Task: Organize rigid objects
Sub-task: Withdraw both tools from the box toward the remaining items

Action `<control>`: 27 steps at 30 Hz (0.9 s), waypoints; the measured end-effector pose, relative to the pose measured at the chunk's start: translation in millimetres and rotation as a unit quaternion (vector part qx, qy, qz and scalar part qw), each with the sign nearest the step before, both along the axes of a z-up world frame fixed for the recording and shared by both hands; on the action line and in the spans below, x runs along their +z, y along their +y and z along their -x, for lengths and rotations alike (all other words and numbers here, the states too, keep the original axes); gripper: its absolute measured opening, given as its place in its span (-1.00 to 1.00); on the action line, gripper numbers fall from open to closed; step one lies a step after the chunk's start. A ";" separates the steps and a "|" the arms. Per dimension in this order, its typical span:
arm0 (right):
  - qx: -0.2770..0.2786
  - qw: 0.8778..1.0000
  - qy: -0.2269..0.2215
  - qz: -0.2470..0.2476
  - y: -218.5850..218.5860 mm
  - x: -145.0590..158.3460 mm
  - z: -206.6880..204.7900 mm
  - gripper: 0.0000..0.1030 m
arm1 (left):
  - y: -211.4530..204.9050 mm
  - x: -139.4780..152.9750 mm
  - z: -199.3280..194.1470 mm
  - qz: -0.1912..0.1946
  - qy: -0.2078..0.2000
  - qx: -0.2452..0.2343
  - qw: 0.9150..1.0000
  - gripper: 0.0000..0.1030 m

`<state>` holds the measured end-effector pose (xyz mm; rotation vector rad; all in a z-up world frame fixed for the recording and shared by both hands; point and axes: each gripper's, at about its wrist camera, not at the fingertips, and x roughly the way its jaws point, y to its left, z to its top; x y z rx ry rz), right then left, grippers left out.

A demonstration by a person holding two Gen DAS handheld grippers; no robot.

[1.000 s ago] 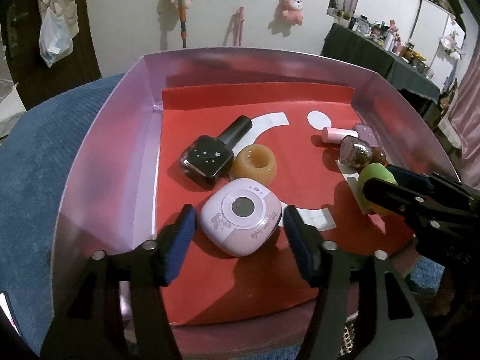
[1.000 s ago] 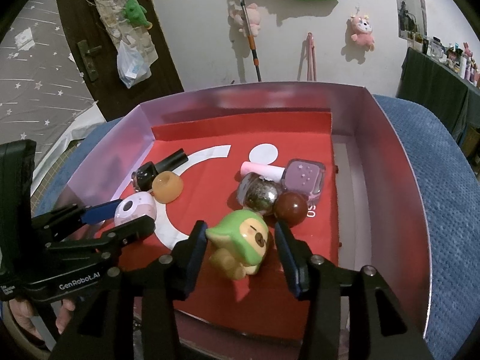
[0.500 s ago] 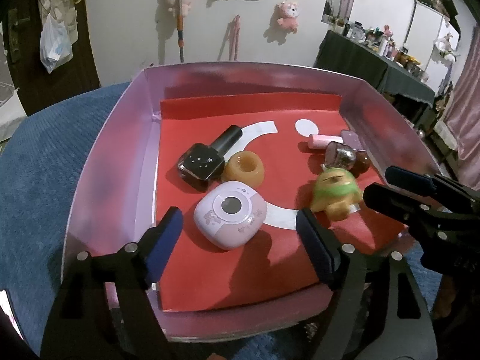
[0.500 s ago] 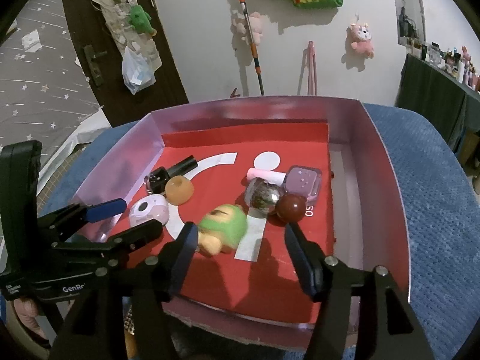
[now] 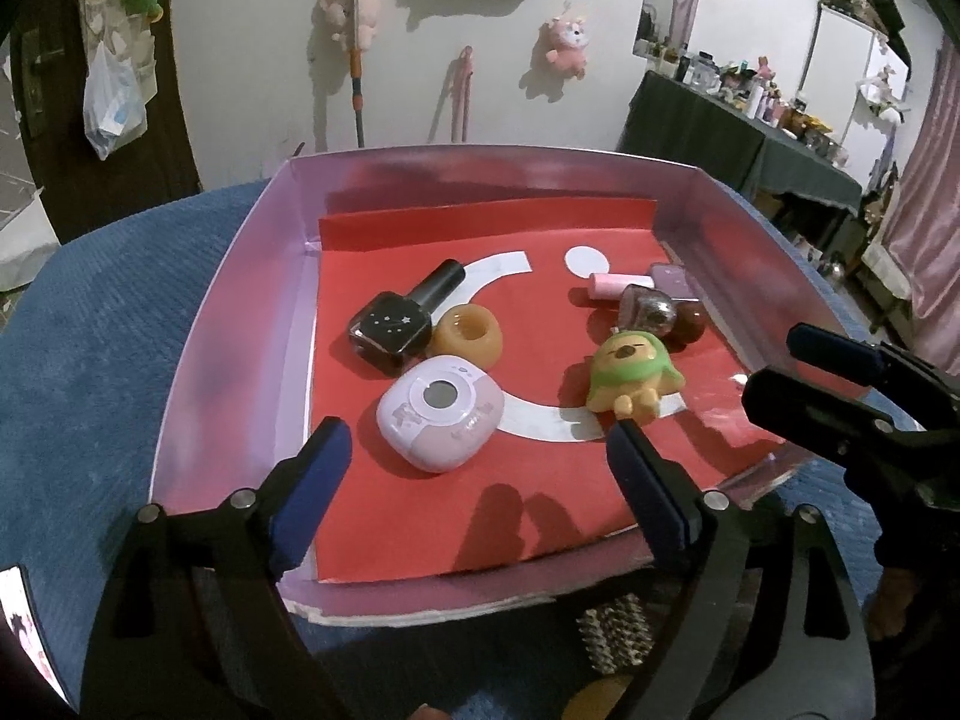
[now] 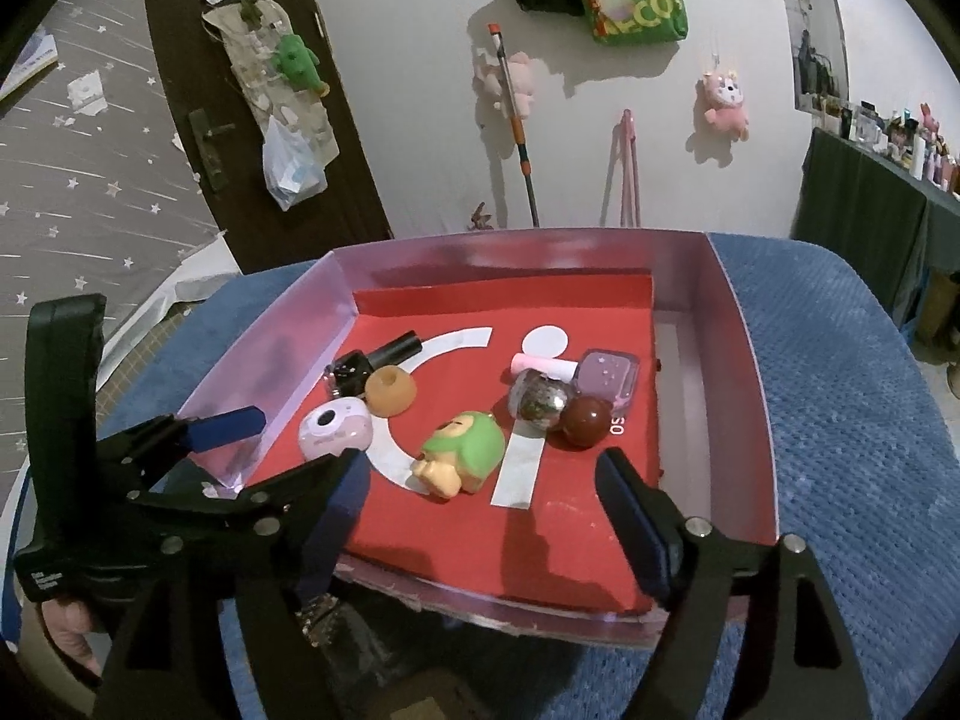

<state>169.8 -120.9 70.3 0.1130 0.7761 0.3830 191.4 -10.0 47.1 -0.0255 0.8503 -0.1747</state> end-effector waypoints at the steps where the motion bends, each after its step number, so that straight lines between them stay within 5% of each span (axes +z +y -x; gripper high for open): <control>1: 0.000 1.000 -0.001 -0.002 -0.4 0.8 1.5 0.57 | -0.5 0.7 1.8 0.000 -0.001 0.000 1.000 0.70; 13: 0.003 1.000 -0.022 -0.013 -2.6 15.0 21.3 0.93 | 1.0 9.3 20.0 0.009 -0.006 -0.001 1.000 0.70; 21: 0.009 0.999 -0.030 -0.018 -1.0 20.4 35.6 1.00 | 3.6 11.4 30.7 0.007 -0.009 0.000 1.000 0.70; 27: 0.011 0.999 -0.035 -0.021 -1.3 23.5 44.2 1.00 | 8.1 14.8 40.6 0.018 -0.016 0.004 1.000 0.94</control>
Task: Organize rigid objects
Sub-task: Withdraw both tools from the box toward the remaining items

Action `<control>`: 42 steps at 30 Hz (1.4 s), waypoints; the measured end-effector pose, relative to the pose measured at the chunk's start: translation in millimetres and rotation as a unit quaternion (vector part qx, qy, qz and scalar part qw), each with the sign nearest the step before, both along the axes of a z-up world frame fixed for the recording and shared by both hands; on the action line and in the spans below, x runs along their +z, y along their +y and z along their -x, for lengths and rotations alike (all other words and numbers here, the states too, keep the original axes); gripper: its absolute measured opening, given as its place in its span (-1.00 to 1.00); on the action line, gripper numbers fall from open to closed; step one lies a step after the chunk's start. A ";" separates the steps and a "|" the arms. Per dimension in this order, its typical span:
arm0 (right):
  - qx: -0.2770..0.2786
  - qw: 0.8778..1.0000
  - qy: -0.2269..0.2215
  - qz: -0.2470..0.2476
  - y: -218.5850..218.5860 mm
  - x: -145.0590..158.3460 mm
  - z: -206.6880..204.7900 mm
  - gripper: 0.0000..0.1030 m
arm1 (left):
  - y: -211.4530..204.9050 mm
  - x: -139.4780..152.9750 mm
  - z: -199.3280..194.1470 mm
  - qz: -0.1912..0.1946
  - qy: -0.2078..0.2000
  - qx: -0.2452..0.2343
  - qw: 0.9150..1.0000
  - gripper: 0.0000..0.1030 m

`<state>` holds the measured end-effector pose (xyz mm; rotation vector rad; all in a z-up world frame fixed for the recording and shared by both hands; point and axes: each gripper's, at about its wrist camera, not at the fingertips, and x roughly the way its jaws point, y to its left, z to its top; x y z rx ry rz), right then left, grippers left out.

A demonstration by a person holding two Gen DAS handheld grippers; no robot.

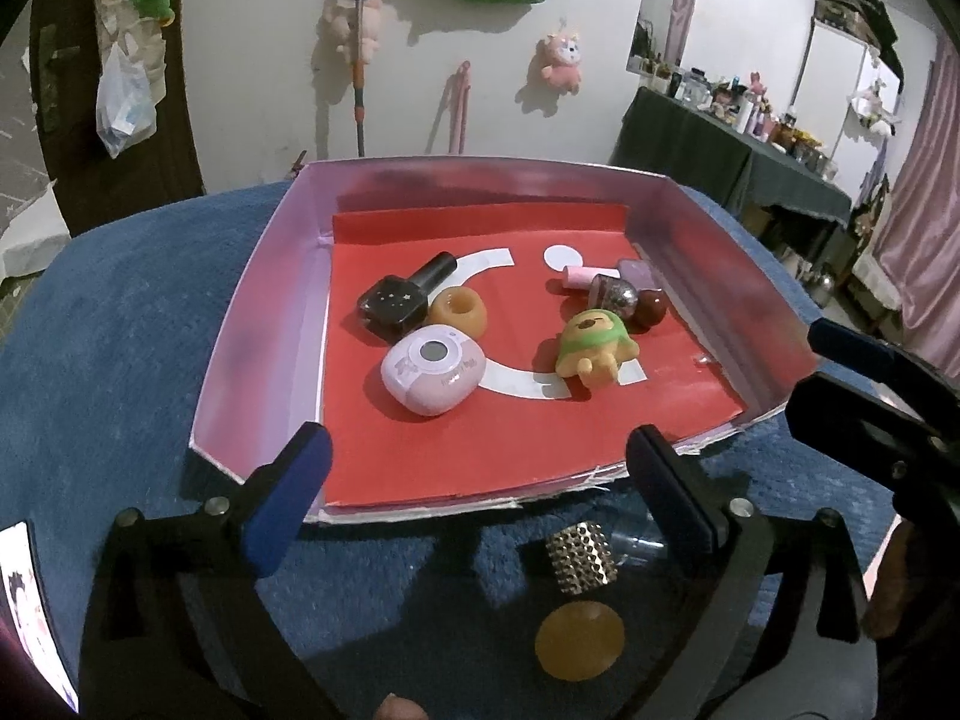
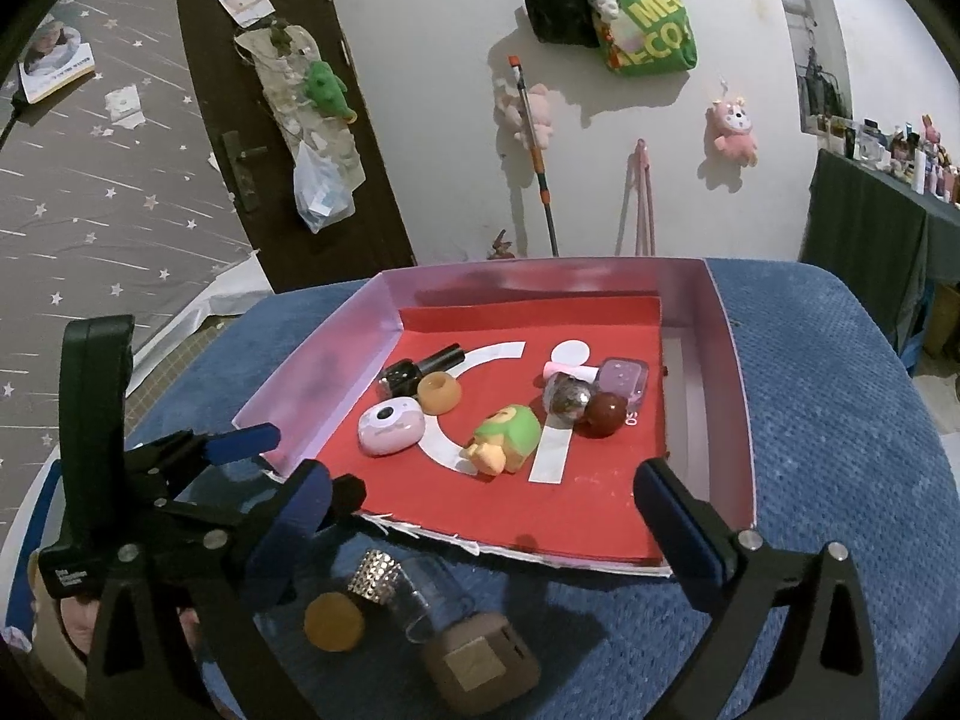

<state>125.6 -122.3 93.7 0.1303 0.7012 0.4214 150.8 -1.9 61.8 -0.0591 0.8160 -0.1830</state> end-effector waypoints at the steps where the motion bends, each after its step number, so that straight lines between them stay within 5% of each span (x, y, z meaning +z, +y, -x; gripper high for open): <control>1: 0.000 1.000 -0.001 -0.002 -0.5 0.5 1.3 1.00 | 0.1 0.3 1.1 0.002 -0.001 0.001 1.000 0.94; 19: -0.001 1.000 -0.019 -0.006 -4.7 6.8 23.8 1.00 | 5.6 15.2 38.4 0.013 -0.077 0.018 0.997 1.00; 42: -0.008 0.999 -0.053 0.008 -2.9 -2.3 57.6 1.00 | 9.5 2.0 60.6 0.022 -0.051 0.014 0.998 1.00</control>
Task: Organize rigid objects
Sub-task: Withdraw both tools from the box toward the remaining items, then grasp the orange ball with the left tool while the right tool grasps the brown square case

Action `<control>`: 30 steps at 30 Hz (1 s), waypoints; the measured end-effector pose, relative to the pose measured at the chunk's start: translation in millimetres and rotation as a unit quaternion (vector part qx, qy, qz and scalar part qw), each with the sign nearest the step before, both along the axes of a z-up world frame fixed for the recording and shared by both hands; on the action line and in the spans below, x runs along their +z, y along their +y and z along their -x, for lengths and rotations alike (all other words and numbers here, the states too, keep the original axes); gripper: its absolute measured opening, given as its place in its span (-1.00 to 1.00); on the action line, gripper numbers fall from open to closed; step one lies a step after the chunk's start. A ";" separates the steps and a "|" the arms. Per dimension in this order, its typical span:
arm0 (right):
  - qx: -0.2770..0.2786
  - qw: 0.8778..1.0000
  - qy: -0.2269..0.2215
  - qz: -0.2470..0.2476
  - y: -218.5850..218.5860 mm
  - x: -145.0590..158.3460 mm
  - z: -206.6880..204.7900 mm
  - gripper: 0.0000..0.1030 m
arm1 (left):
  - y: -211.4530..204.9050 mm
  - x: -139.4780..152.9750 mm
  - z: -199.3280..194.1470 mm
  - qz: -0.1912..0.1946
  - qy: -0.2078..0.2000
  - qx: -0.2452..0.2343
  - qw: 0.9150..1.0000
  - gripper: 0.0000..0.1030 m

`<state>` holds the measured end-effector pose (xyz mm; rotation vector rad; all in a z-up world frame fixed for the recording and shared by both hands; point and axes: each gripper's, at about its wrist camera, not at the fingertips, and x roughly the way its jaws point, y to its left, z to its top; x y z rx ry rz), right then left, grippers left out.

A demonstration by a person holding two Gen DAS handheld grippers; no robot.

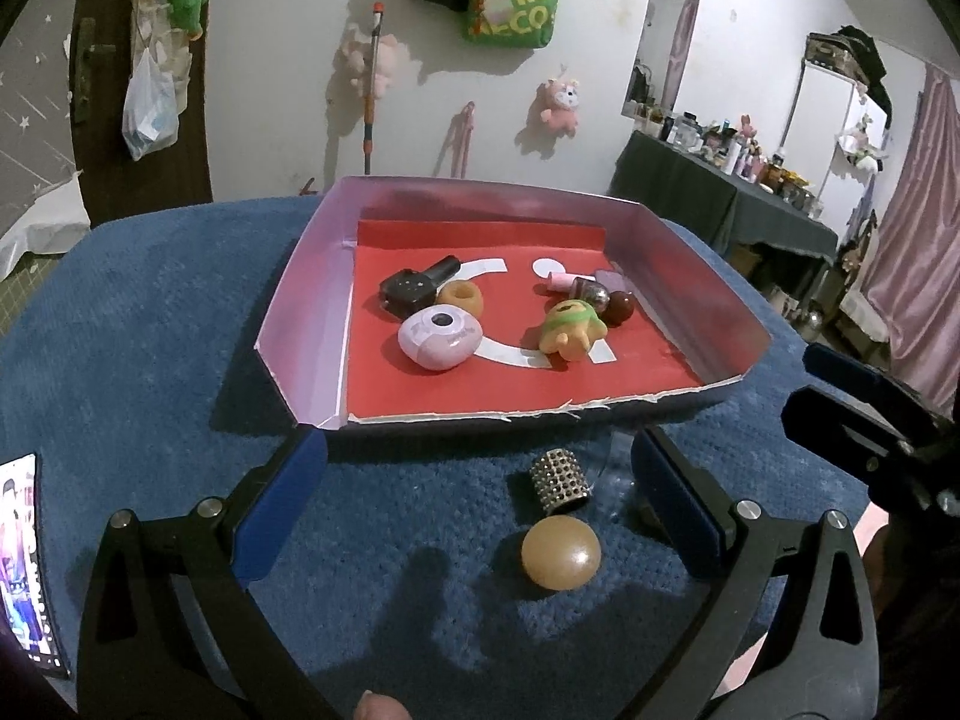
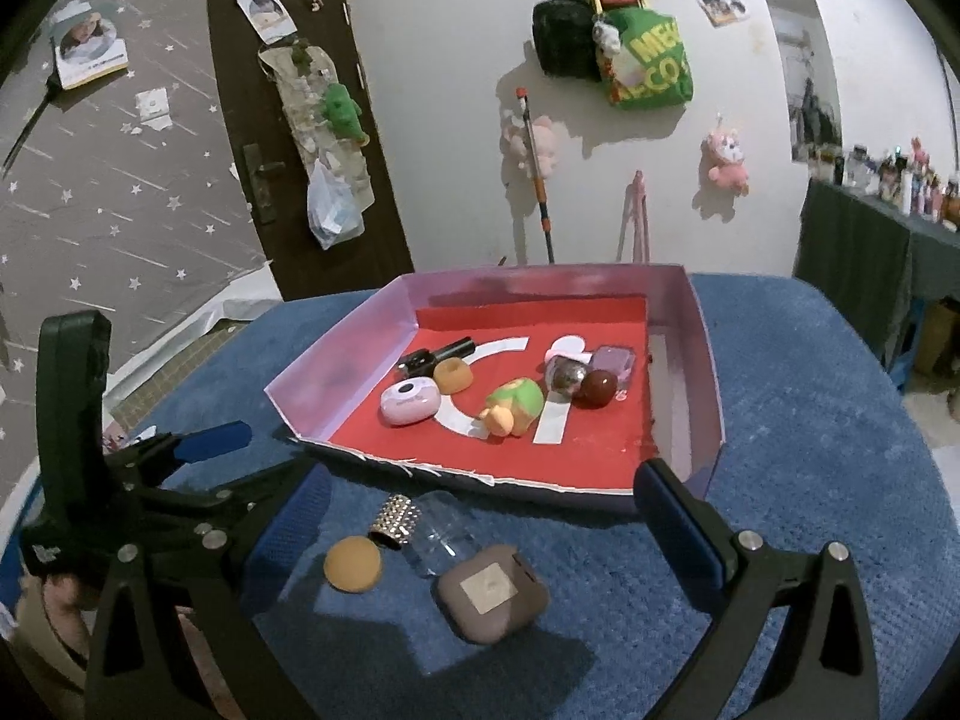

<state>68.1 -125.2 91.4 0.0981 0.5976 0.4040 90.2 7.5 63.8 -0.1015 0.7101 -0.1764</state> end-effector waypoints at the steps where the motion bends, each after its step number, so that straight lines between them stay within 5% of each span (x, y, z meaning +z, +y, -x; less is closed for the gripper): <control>1: -0.002 1.000 -0.006 0.005 0.6 -0.2 2.6 1.00 | 0.0 0.1 0.4 -0.003 -0.001 0.002 1.000 1.00; 23: -0.001 0.999 0.025 0.044 5.0 -25.7 9.4 1.00 | -5.8 -18.9 4.0 -0.017 0.039 -0.019 0.999 1.00; 30: 0.007 0.997 0.044 0.063 7.1 -41.1 7.5 0.80 | -16.4 -31.6 4.3 -0.021 0.053 -0.044 0.997 0.97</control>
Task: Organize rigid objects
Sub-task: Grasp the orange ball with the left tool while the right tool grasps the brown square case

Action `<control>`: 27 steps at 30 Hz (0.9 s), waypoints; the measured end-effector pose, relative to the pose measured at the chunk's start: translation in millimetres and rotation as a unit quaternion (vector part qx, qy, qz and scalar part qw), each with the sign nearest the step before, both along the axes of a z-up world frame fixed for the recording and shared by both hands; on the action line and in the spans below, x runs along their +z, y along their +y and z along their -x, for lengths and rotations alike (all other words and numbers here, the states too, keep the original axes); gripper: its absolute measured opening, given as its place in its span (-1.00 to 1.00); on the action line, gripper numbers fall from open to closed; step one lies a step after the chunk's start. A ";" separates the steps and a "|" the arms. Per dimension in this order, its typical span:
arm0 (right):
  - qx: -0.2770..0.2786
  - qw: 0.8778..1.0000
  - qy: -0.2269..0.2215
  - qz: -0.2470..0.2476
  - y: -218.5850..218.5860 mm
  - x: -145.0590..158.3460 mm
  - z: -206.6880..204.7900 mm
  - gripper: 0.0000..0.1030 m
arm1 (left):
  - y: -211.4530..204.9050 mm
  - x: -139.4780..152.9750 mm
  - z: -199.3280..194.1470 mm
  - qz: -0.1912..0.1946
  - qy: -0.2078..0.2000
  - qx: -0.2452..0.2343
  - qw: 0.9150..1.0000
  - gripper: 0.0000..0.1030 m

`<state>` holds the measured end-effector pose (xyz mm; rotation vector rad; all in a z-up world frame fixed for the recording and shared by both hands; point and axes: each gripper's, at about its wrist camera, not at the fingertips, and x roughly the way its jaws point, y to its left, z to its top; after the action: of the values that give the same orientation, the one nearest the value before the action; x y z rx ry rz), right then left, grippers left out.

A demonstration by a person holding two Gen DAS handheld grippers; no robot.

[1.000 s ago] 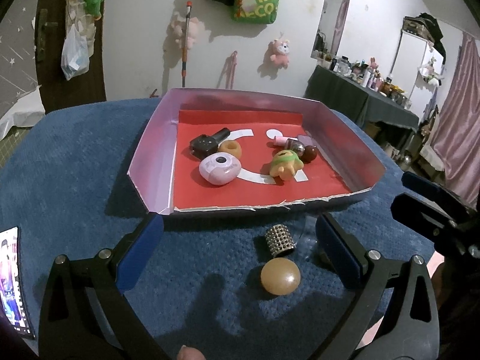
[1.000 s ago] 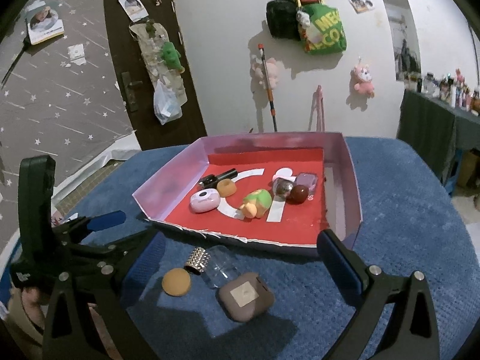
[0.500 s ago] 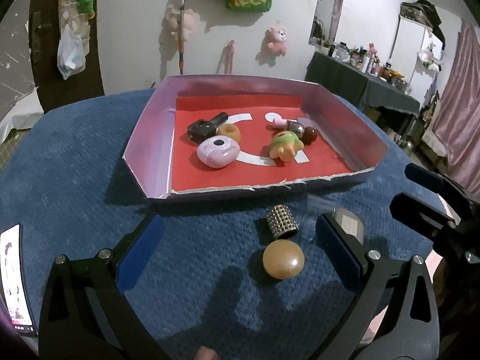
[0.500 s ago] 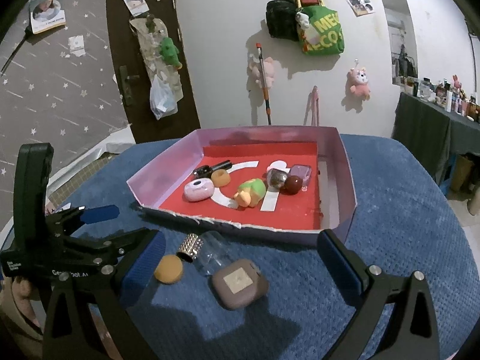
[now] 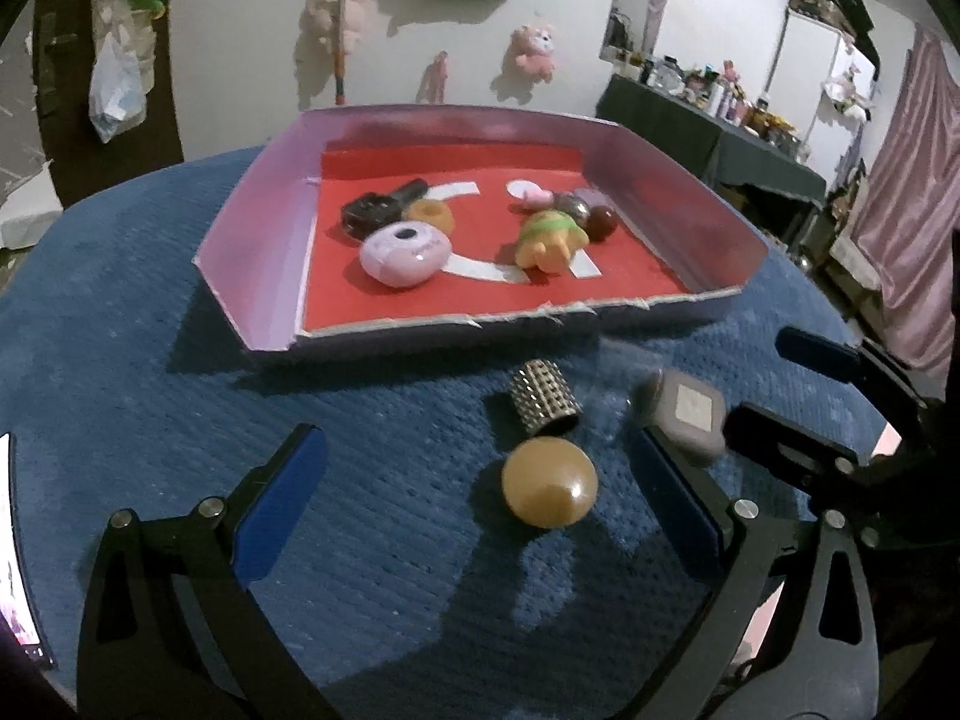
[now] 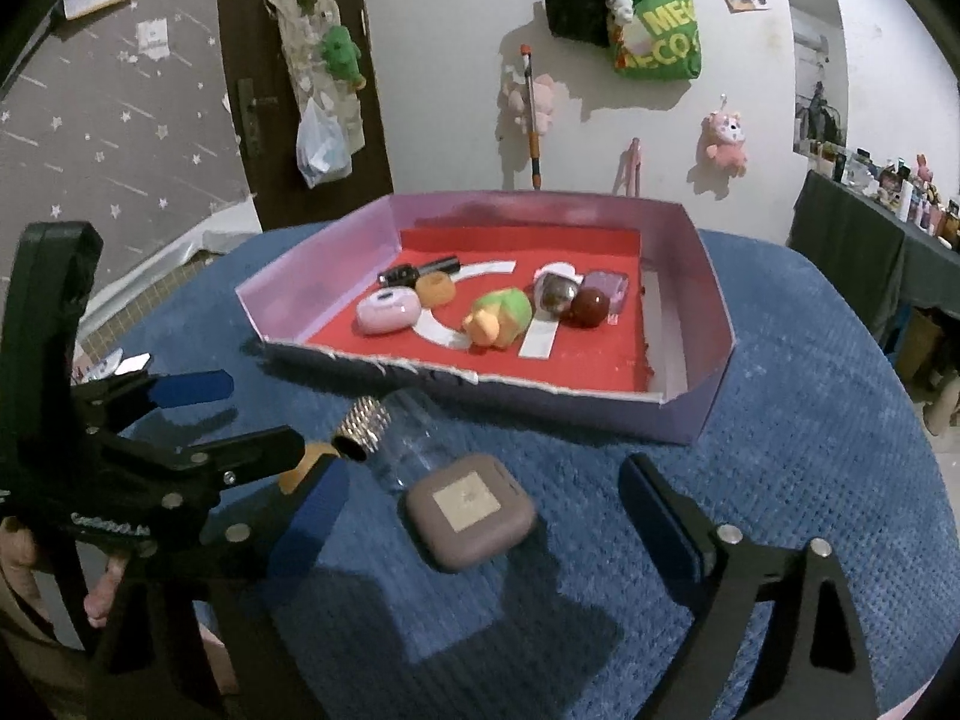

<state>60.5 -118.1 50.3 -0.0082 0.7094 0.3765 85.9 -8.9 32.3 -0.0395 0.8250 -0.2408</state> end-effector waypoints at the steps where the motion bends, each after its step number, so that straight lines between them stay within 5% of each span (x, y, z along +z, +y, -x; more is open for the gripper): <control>1: 0.000 1.000 0.000 0.003 0.3 -2.5 -0.4 0.76 | -2.1 -1.4 0.3 -0.003 0.001 -0.003 1.000 0.94; 13: 0.029 0.999 0.016 0.038 13.6 -26.5 -5.2 0.44 | -11.2 -17.4 0.4 -0.013 0.018 -0.026 0.999 0.38; 21: 0.036 0.998 0.028 0.041 15.9 -34.5 -10.0 0.21 | -16.4 -21.1 4.3 -0.016 0.018 -0.044 0.999 0.36; 27: 0.039 0.998 0.028 0.042 16.8 -36.0 -8.9 0.16 | -17.0 -24.4 4.6 -0.014 0.021 -0.048 0.999 0.14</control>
<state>69.5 -101.3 14.3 -0.1056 0.7813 0.4217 81.3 -25.9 7.8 0.0218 0.8726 -0.3199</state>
